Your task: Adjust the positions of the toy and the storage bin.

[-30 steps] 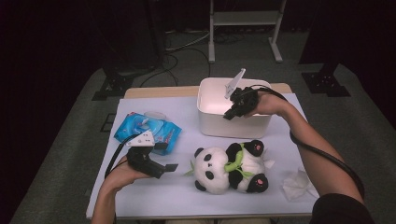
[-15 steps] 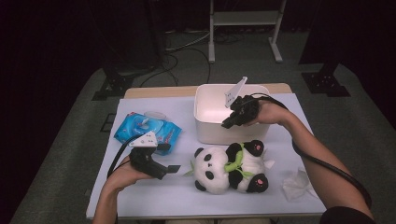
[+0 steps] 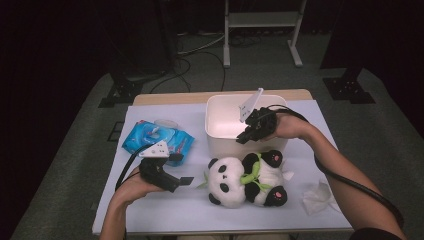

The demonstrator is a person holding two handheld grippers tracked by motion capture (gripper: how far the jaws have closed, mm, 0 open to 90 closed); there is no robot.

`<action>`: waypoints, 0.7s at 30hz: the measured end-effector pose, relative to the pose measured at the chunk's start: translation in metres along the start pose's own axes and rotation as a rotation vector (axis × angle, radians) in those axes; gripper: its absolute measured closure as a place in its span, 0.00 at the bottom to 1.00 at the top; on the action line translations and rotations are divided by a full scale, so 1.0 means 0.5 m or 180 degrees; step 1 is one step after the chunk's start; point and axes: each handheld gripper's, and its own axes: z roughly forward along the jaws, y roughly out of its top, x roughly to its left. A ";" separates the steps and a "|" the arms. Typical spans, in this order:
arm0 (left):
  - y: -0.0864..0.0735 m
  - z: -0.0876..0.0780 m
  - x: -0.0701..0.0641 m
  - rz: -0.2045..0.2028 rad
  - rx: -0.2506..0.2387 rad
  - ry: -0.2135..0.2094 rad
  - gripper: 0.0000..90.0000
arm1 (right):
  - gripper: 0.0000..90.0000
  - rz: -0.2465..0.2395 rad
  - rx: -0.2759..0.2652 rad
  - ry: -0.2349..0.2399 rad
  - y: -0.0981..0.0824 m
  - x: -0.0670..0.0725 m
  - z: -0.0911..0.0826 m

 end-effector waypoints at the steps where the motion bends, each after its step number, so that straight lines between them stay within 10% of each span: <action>1: 0.001 0.001 0.000 0.0002 -0.0004 -0.0007 0.11 | 0.97 -0.0008 0.0009 0.0007 0.001 0.004 0.000; 10: 0.002 0.004 -0.003 0.0013 0.0007 -0.0021 0.11 | 0.95 -0.0014 0.0002 -0.0018 0.002 0.017 0.000; 21: 0.000 0.008 0.002 0.0002 0.0005 -0.0046 0.11 | 0.66 0.0259 -0.0222 -0.0318 -0.021 0.037 -0.059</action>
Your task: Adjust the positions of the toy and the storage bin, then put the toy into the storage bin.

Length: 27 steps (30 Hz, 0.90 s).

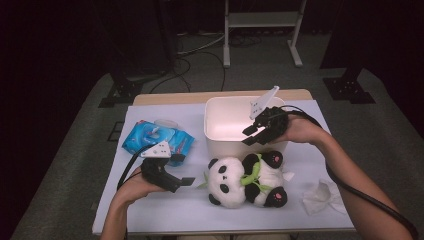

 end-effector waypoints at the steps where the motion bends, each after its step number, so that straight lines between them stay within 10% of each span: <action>1: 0.000 0.000 0.000 0.0000 0.0000 0.0000 0.11 | 0.66 0.0000 0.0000 0.0000 0.000 0.000 0.000; 10: 0.003 -0.002 0.001 0.0004 -0.0008 0.0005 0.11 | 0.54 -0.0022 -0.0075 0.0008 -0.027 0.062 -0.043; 27: 0.001 -0.009 -0.005 -0.0005 -0.0005 0.0064 0.11 | 0.49 -0.0129 -0.0047 0.0215 -0.067 0.118 -0.024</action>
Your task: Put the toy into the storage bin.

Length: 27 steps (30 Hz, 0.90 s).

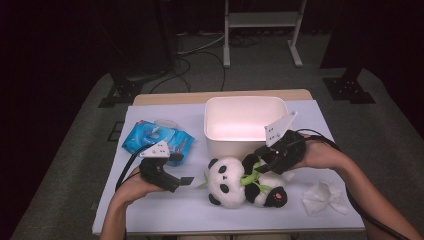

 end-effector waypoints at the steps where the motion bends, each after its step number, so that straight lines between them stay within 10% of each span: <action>1: 0.000 0.000 0.000 0.0000 0.0000 0.0000 0.11 | 0.49 0.0000 0.0000 0.0000 0.000 0.000 0.000; 27: 0.000 -0.008 -0.003 0.0018 -0.0012 -0.0023 0.11 | 0.50 -0.0216 0.0103 0.0311 0.010 0.031 0.075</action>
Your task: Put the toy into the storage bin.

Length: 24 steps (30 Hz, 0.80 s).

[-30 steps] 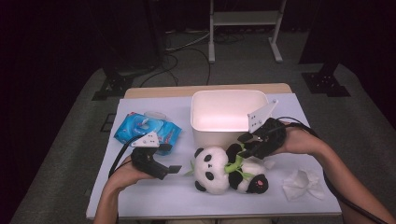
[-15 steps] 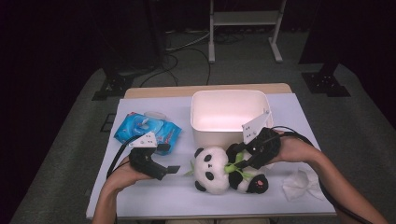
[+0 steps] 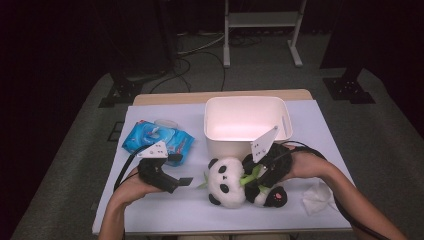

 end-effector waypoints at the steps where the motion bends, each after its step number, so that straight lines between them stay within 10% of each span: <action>1: -0.001 0.001 0.001 -0.0001 0.0002 0.0004 0.11 | 0.51 -0.0007 0.0025 0.0002 0.001 0.000 0.003; 24: -0.007 0.000 0.006 -0.0045 0.0007 0.0020 0.11 | 0.84 0.0058 -0.0026 -0.0032 0.004 -0.021 0.010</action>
